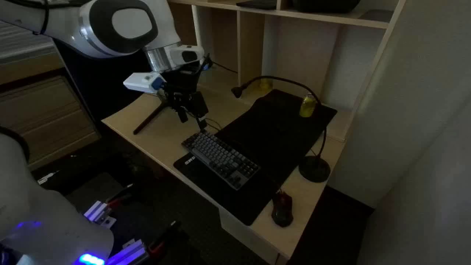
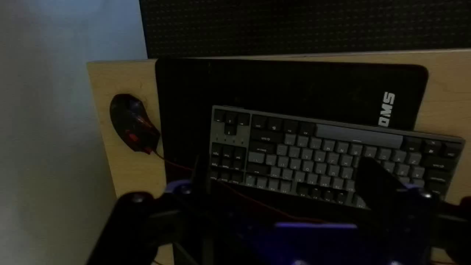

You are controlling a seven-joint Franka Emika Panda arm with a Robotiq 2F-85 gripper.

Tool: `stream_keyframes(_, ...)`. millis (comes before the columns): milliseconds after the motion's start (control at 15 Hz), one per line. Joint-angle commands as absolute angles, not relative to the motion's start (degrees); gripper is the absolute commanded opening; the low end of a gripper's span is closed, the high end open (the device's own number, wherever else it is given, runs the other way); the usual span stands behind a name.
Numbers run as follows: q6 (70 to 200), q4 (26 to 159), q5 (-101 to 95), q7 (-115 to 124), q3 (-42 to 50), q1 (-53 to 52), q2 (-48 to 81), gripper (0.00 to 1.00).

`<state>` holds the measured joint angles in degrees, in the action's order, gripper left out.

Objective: Remove the headphones from the back of the monitor, put them on the table, and then hang them back on the back of the monitor

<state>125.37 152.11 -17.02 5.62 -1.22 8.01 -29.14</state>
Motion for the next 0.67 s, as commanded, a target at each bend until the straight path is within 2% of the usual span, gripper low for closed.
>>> stream_keyframes(0, 125.2, 152.0, -17.2, 5.8, -0.8, 7.6, -29.2, 1.0)
stream_keyframes(133, 125.2, 152.0, -17.2, 5.8, -0.8, 7.6, -29.2, 1.0)
stream_keyframes(200, 120.0, 150.7, -20.0, 5.5, -2.1, 8.5, -28.8, 1.0)
stream_keyframes(600, 134.8, 153.6, -11.8, -15.3, 7.3, 1.5, -29.7, 1.0)
